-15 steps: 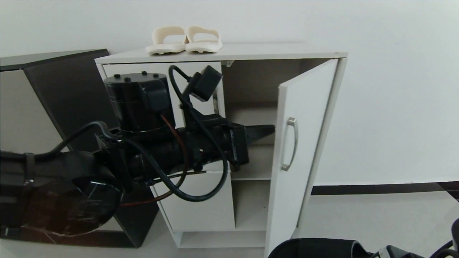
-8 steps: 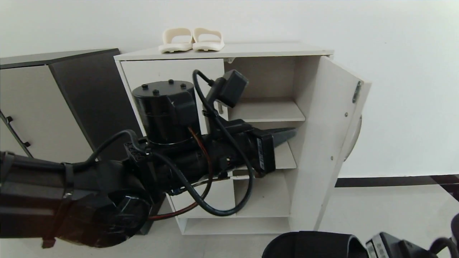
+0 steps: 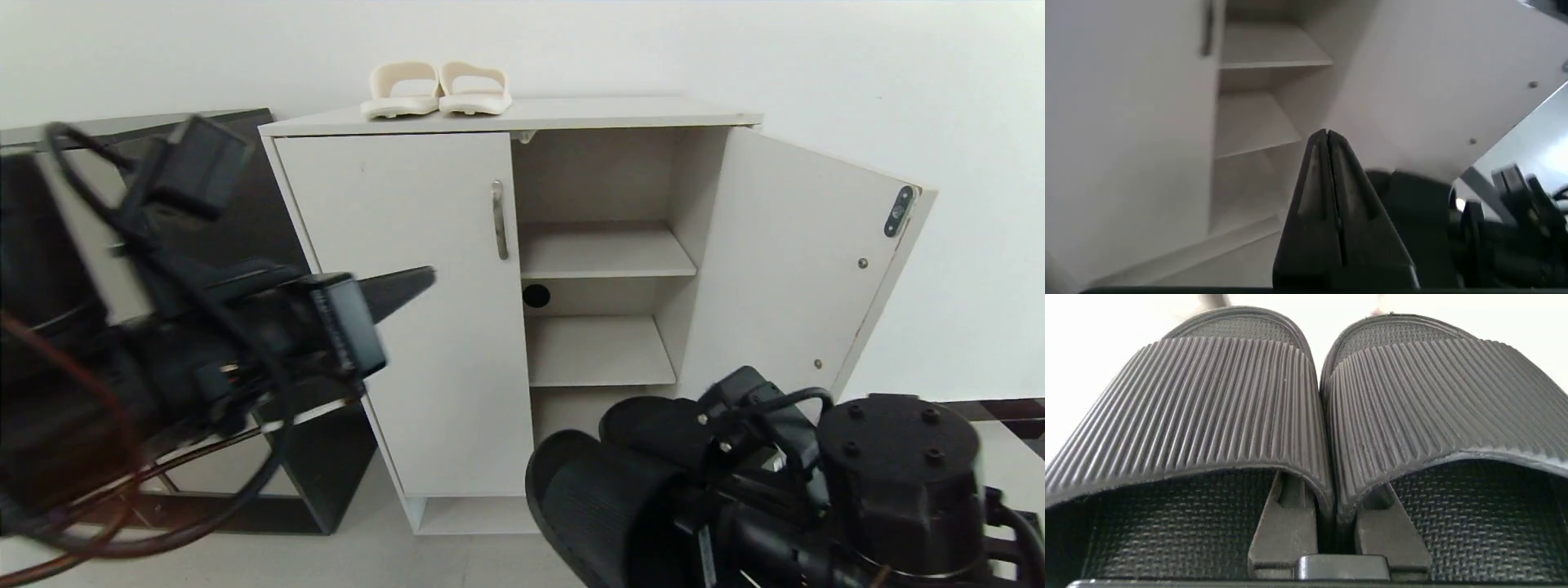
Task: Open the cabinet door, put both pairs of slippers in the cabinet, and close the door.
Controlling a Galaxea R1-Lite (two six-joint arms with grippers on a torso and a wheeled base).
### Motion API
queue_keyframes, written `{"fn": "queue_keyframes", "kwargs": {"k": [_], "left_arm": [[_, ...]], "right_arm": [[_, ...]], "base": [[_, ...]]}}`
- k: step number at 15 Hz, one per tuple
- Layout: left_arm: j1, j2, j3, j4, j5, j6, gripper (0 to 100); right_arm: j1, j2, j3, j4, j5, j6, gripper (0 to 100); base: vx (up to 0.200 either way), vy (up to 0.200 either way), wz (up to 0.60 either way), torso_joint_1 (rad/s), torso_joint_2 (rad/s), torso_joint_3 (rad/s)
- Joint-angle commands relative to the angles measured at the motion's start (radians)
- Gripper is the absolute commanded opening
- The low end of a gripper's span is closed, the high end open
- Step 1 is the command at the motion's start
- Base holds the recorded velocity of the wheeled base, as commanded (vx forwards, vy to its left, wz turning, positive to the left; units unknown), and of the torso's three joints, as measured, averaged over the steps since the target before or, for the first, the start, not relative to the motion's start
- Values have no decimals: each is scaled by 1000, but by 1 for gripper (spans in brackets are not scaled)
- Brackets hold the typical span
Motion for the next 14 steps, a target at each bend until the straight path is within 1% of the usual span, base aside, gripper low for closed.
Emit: {"fn": "queue_keyframes", "kwargs": {"k": [1, 2, 3, 4, 5, 6, 7, 8, 9, 10, 11, 12, 13, 14], "left_arm": [[30, -498, 151, 350, 221, 1, 0], [103, -612, 197, 436, 239, 9, 0], [181, -705, 242, 491, 241, 15, 0], [241, -799, 297, 528, 242, 22, 0], [314, -888, 352, 552, 253, 56, 0], [389, -943, 398, 561, 265, 75, 0], [462, -991, 441, 561, 264, 79, 0], [521, -1032, 477, 561, 262, 85, 0], [552, -1061, 510, 561, 262, 87, 0], [569, -1073, 529, 561, 262, 90, 0], [613, -1093, 558, 561, 262, 98, 0], [673, -1126, 607, 561, 262, 121, 0], [704, -1164, 644, 561, 262, 153, 0], [713, -1172, 687, 555, 282, 177, 0]], "right_arm": [[-16, 156, -73, -32, -106, 19, 0], [-30, 173, -90, -33, -132, 19, 0], [-41, 177, -97, -33, -134, 19, 0], [-53, 179, -102, -32, -134, 19, 0], [-73, 183, -110, -32, -137, 19, 0], [-94, 189, -119, -32, -146, 18, 0], [-110, 199, -133, -32, -168, 18, 0], [-127, 209, -140, -32, -189, 18, 0], [-140, 217, -146, -32, -209, 16, 0], [-148, 225, -151, -30, -217, 16, 0], [-162, 232, -157, -30, -234, 15, 0], [-182, 243, -168, -27, -271, 13, 0], [-193, 251, -179, -17, -298, 12, 0], [-206, 254, -186, -3, -324, 10, 0]], "base": [[0, 0, 0, 0, 0, 0], [0, 0, 0, 0, 0, 0], [0, 0, 0, 0, 0, 0], [0, 0, 0, 0, 0, 0], [0, 0, 0, 0, 0, 0], [0, 0, 0, 0, 0, 0], [0, 0, 0, 0, 0, 0], [0, 0, 0, 0, 0, 0], [0, 0, 0, 0, 0, 0], [0, 0, 0, 0, 0, 0], [0, 0, 0, 0, 0, 0], [0, 0, 0, 0, 0, 0], [0, 0, 0, 0, 0, 0], [0, 0, 0, 0, 0, 0]]}}
